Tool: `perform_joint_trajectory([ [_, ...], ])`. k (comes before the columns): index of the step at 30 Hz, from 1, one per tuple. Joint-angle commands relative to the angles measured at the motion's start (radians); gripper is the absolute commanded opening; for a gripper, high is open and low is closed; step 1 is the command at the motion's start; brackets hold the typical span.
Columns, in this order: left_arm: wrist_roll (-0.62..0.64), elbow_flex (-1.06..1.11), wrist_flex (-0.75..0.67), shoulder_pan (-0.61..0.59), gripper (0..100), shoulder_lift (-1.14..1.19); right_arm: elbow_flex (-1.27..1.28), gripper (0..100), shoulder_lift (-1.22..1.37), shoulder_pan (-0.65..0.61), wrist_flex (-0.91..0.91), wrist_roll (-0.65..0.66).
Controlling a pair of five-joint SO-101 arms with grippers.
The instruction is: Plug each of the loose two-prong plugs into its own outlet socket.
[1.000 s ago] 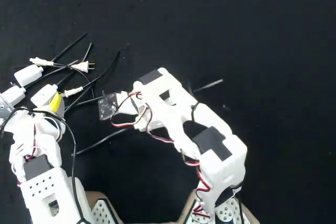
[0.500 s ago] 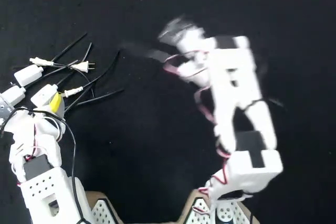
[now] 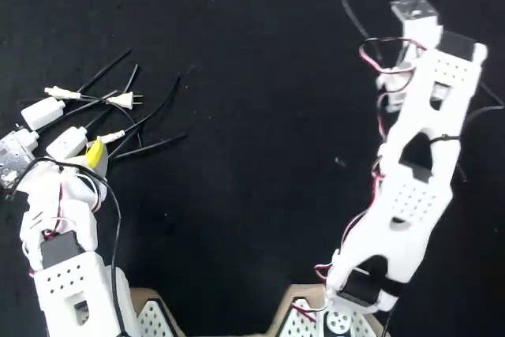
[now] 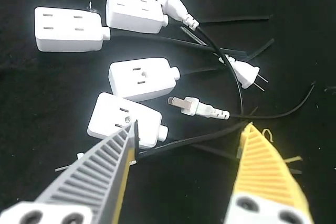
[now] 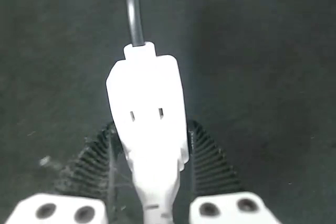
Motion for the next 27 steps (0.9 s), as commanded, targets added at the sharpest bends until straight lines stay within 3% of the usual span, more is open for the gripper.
perform_joint_trajectory([
  [1,-0.012,-0.031,-0.017,0.012,32,0.003,-0.335,1.1,0.162,0.046,0.040,-0.008],
  [8,-0.012,-0.031,-0.017,0.010,32,0.003,-0.674,1.1,0.449,0.069,0.032,-0.017],
  [10,-0.012,-0.031,-0.017,0.010,32,0.003,-0.728,1.1,0.495,0.074,0.032,-0.074],
  [14,-0.012,-0.031,-0.017,0.010,32,0.003,-0.740,1.2,0.526,0.095,0.015,-0.212],
  [18,-0.012,-0.031,-0.017,0.010,32,0.003,-0.740,2.5,0.526,0.109,-0.028,-0.221],
  [23,-0.012,-0.031,-0.017,0.007,32,0.003,-0.737,17.8,0.529,0.112,-0.075,-0.216],
  [27,-0.012,-0.031,-0.017,0.005,32,0.003,-0.702,18.4,0.529,0.112,-0.112,-0.215],
])
